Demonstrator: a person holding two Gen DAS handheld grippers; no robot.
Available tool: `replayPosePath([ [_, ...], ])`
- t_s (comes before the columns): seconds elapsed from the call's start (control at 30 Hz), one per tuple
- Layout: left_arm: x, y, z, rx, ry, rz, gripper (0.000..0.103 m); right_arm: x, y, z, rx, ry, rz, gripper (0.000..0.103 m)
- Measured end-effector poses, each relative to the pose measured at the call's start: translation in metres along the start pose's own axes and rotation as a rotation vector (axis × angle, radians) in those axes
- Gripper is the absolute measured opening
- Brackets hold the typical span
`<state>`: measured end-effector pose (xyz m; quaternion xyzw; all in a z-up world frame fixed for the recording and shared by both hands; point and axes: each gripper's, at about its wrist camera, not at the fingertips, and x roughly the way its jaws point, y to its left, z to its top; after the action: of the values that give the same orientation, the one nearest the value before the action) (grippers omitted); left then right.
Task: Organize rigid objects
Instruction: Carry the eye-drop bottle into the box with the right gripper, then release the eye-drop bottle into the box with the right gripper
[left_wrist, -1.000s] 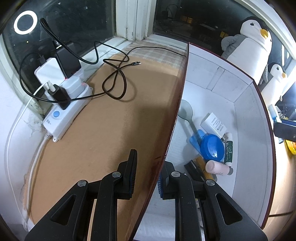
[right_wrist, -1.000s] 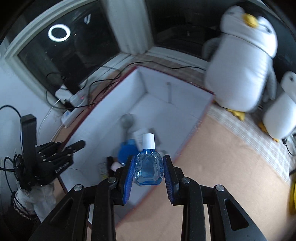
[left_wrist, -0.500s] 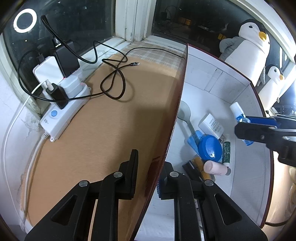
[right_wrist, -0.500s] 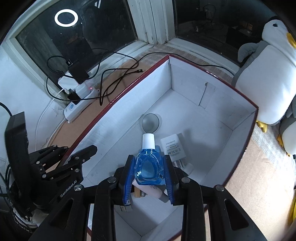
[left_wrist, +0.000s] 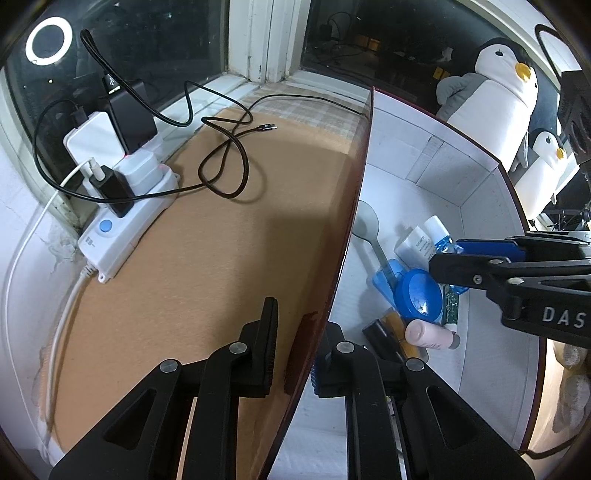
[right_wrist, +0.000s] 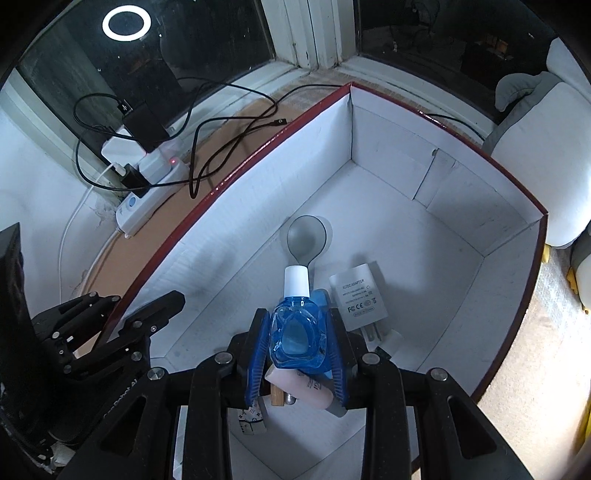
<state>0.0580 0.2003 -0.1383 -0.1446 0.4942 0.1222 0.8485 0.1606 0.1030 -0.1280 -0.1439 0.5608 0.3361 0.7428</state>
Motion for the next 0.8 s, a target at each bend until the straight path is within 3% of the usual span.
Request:
replayPosePath([
  [0.57, 0.0, 0.0, 0.0, 0.0, 0.001, 0.001, 0.013, 0.021, 0.003, 0.003, -0.031, 0.062, -0.059, 0.028],
  [0.7, 0.001, 0.001, 0.0, 0.002, 0.003, 0.003, 0.013, 0.019, 0.003, 0.003, -0.038, 0.061, -0.062, 0.04],
  [0.8, 0.001, 0.001, -0.001, 0.003, 0.005, 0.005, 0.013, 0.017, 0.004, 0.001, -0.039, 0.059, -0.065, 0.041],
])
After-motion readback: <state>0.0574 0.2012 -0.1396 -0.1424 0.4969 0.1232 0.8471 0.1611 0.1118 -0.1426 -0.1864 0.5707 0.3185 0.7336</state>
